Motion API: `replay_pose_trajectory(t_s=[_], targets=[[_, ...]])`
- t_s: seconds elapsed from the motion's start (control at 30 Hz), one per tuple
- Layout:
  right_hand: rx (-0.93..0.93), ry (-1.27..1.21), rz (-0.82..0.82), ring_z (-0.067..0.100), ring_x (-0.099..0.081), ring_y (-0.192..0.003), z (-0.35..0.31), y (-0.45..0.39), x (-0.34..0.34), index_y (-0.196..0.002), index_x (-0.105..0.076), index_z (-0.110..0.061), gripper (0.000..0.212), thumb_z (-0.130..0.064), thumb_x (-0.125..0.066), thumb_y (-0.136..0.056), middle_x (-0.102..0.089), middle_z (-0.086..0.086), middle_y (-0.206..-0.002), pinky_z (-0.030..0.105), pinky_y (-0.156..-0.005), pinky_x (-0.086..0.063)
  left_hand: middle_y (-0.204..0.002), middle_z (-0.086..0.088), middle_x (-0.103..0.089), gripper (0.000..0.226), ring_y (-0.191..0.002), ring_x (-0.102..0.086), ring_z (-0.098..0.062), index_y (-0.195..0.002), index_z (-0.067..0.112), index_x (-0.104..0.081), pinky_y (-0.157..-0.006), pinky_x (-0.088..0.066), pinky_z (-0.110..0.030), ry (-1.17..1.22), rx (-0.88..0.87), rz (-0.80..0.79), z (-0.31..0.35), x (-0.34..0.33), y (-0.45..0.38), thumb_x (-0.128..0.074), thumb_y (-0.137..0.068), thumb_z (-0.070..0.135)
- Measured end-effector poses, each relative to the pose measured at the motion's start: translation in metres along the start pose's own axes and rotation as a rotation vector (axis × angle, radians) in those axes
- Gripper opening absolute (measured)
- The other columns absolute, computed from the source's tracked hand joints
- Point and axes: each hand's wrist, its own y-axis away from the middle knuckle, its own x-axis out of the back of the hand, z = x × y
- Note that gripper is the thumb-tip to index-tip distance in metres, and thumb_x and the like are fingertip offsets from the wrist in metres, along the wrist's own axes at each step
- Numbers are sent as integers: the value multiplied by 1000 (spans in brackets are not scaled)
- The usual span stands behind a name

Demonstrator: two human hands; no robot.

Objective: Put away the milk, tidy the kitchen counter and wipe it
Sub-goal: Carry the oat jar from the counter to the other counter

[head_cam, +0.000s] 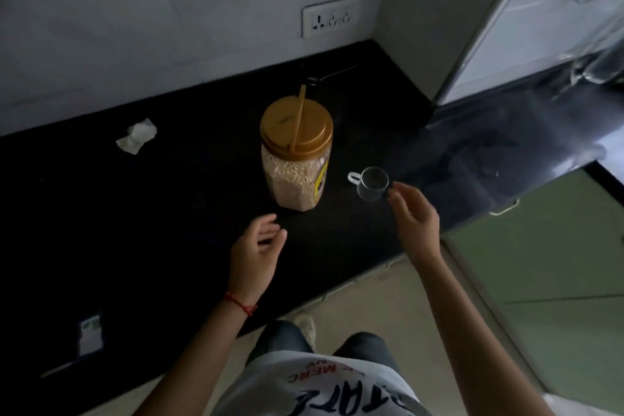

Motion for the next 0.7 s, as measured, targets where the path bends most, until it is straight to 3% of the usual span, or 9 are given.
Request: replay_pose_trajectory(t_s=[0.1, 0.27, 0.37, 0.43, 0.57, 0.7], targets=[[19, -70, -65, -9, -60, -80, -26, -35, -18, -114, -60, -16, 24, -21, -53, -92, -65, -3, -97, 0, -66, -45, -134, -11, -48, 63, -119, -47, -15, -134, 11, -37, -92, -43, -30, -9, -6, 114, 7, -14, -18, -67, -80, 22], [45, -103, -286, 11, -56, -114, -55, -87, -59, -129, -48, -19, 37, -30, -48, -93, -59, 2, -126, 15, -82, -46, -144, -6, -36, 91, -129, -35, -10, -139, 15, -29, -103, -35, -32, 18, -43, 191, 16, -41, -46, -81, -65, 27], [41, -94, -438, 17, -50, -123, -60, -104, -81, -132, -45, -20, 40, -34, -42, -95, -54, 6, -133, 32, -99, -43, -144, -7, -37, 100, -130, -37, -13, -139, 14, -27, -105, -37, -32, 66, -54, 254, 22, -52, -56, -84, -58, 32], [13, -137, -514, 18, -54, -119, -59, -108, -90, -126, -53, -19, 39, -38, -38, -95, -59, 7, -127, 41, -105, -42, -145, -8, -33, 110, -131, -32, -9, -140, 14, -23, -105, -35, -25, 96, -57, 284, 27, -58, -59, -80, -53, 47], [-17, -183, -557, 14, -59, -111, -53, -109, -92, -117, -60, -24, 42, -48, -37, -91, -64, 3, -118, 43, -102, -44, -148, -15, -26, 127, -137, -30, -23, -142, 7, -13, -110, -35, -43, 140, -50, 312, 31, -68, -67, -67, -47, 71], [2, -158, -580, 12, -56, -114, -53, -115, -91, -116, -60, -29, 44, -53, -38, -86, -62, -1, -121, 40, -101, -44, -145, -13, -32, 121, -133, -37, -21, -139, 13, -19, -106, -41, -43, 133, -41, 368, 29, -74, -73, -75, -44, 61]])
